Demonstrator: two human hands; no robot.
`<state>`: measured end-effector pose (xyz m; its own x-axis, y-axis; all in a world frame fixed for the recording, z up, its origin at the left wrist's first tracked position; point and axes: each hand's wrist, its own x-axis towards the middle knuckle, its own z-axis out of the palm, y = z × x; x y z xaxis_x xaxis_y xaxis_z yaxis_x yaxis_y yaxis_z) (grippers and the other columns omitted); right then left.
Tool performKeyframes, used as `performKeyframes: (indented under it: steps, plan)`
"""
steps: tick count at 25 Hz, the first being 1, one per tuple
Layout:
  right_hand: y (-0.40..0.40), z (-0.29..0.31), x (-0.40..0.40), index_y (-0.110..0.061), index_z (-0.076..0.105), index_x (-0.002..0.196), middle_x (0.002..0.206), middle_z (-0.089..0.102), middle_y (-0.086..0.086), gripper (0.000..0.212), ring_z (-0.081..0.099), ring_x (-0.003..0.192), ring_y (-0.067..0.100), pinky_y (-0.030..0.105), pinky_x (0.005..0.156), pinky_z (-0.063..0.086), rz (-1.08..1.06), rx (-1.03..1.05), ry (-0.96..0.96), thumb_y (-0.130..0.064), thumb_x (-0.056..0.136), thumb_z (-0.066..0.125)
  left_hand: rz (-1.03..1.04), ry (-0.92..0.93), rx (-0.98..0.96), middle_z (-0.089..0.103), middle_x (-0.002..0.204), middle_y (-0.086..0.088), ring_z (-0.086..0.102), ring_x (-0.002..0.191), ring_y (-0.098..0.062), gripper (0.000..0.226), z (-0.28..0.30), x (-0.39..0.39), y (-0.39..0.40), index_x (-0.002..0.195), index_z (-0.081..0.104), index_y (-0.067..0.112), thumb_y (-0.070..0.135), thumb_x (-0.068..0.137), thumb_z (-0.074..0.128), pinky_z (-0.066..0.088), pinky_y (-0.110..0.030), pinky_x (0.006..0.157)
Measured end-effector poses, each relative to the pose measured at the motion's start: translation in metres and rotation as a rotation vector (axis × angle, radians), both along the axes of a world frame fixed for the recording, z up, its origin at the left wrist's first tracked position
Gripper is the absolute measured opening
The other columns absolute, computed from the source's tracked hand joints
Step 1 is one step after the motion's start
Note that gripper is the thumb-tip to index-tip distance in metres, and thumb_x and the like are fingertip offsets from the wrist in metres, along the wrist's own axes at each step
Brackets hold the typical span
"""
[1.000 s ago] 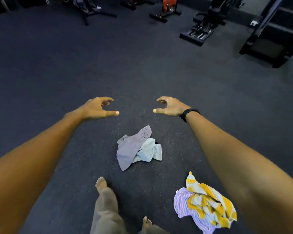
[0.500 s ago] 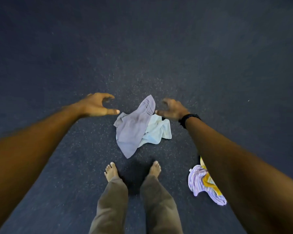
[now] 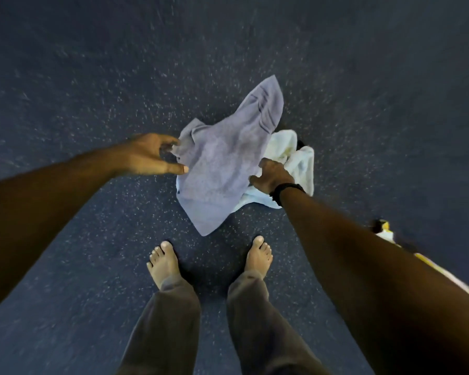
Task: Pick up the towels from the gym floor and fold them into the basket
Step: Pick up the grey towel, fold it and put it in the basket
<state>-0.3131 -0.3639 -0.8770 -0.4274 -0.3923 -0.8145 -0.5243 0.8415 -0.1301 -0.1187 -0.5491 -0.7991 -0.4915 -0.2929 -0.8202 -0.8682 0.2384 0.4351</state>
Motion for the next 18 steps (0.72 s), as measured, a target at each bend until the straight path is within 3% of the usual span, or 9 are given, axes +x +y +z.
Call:
performKeyframes:
  steps: [2,6,9,12,14,18]
  plan:
    - [0.000,-0.044,0.010,-0.007,0.035,0.140,0.143,0.040,0.016,0.060,0.042,0.130,0.034,0.039,0.102,0.039,-0.092,0.060,-0.011,-0.037,0.092,0.056,-0.019,-0.027,0.031,0.041,0.149,-0.004,0.043,0.133,-0.023,0.077,-0.041,0.002,0.005,0.145,0.038,0.020,0.042,0.079,0.072,0.034,-0.032,0.106]
    - [-0.019,-0.085,0.024,-0.004,0.040,0.137,0.137,0.048,0.013,0.058,0.056,0.116,0.030,0.030,0.090,0.047,-0.519,-0.026,-0.079,-0.033,0.091,0.061,-0.034,-0.072,0.035,0.040,0.149,-0.006,0.043,0.133,-0.026,0.080,-0.078,-0.001,0.007,0.146,0.035,0.020,0.040,0.079,0.073,0.036,-0.034,0.105]
    - [-0.036,-0.071,0.024,-0.004,0.047,0.132,0.134,0.053,0.016,0.044,0.054,0.118,0.030,0.034,0.097,0.044,-0.550,-0.175,-0.032,-0.024,0.093,0.056,-0.037,-0.062,0.012,0.042,0.148,-0.005,0.045,0.131,-0.025,0.077,-0.065,-0.009,-0.001,0.145,0.038,0.021,0.042,0.079,0.073,0.036,-0.032,0.102]
    - [-0.050,-0.002,0.009,0.001,0.047,0.127,0.112,0.053,0.011,0.036,0.048,0.102,0.022,0.030,0.089,0.039,-0.451,-0.448,-0.062,-0.008,0.093,0.051,-0.046,-0.016,-0.009,0.044,0.146,-0.005,0.046,0.130,-0.024,0.074,-0.006,-0.026,-0.015,0.142,0.041,0.021,0.043,0.079,0.072,0.036,-0.032,0.101]
    - [-0.058,0.062,-0.012,-0.001,0.044,0.133,0.120,0.051,0.011,0.040,0.046,0.108,0.020,0.030,0.094,0.036,-0.302,-0.549,-0.034,-0.008,0.095,0.049,-0.049,0.020,-0.047,0.044,0.146,-0.004,0.045,0.131,-0.024,0.074,0.053,-0.042,-0.027,0.143,0.040,0.022,0.043,0.080,0.071,0.036,-0.034,0.102]
    - [-0.069,0.216,-0.068,-0.013,0.046,0.138,0.138,0.047,0.017,0.040,0.043,0.126,0.033,0.039,0.104,0.032,-0.155,-0.596,0.108,-0.014,0.098,0.044,-0.056,0.107,-0.166,0.044,0.147,-0.006,0.043,0.133,-0.025,0.076,0.200,-0.083,-0.049,0.144,0.038,0.024,0.047,0.079,0.070,0.034,-0.036,0.107]
